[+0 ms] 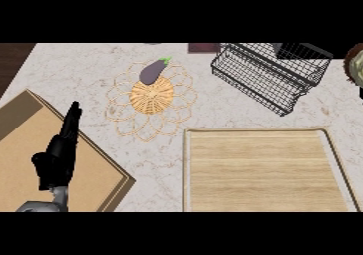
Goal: Pick the cupcake from the tray and place it in the tiered basket
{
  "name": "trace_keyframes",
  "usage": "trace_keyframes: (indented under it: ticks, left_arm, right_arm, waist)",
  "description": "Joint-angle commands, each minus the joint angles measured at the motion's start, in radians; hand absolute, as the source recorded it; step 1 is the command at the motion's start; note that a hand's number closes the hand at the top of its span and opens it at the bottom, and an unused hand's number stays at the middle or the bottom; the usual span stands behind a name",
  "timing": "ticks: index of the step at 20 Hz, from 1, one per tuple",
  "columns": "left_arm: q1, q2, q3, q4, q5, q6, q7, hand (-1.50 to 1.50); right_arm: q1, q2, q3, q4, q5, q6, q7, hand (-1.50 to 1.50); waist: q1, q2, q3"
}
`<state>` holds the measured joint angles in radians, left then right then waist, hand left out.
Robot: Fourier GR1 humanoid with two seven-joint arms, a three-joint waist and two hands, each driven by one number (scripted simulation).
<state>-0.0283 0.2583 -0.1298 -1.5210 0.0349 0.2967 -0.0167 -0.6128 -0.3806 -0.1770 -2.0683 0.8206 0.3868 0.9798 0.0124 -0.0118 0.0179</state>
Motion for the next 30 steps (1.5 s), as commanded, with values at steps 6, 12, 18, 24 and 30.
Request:
trace_keyframes:
  ticks: [6, 12, 18, 24, 30]
  left_arm:
    - [0.082, -0.049, -0.04, 0.119, 0.029, -0.041, 0.035, 0.0]
    - [0.081, -0.057, -0.059, 0.089, 0.023, -0.04, 0.065, 0.0]
    - [0.056, -0.038, -0.034, 0.103, 0.034, -0.057, 0.067, 0.0]
    - [0.069, -0.062, -0.062, 0.097, 0.01, -0.034, 0.074, 0.0]
    - [0.086, -0.057, -0.047, 0.082, 0.024, -0.048, 0.062, 0.0]
  right_arm:
    - [-0.187, -0.012, -0.034, 0.291, 0.018, -0.003, 0.014, 1.5]
    - [-0.273, -0.041, -0.042, 0.482, 0.005, 0.004, -0.08, 1.5]
    - [-0.254, -0.001, -0.006, 0.659, 0.072, -0.124, -0.159, 1.5]
    - [-0.248, 0.032, -0.027, 0.811, 0.103, -0.274, -0.219, 1.5]
    - [-0.285, 0.144, -0.151, 0.901, -0.02, -0.421, -0.235, -1.5]
  waist:
    - [0.019, 0.025, -0.021]
    - [0.026, 0.024, -0.019]
    - [0.028, 0.029, -0.019]
    - [0.027, 0.032, -0.017]
    - [0.031, 0.029, -0.017]
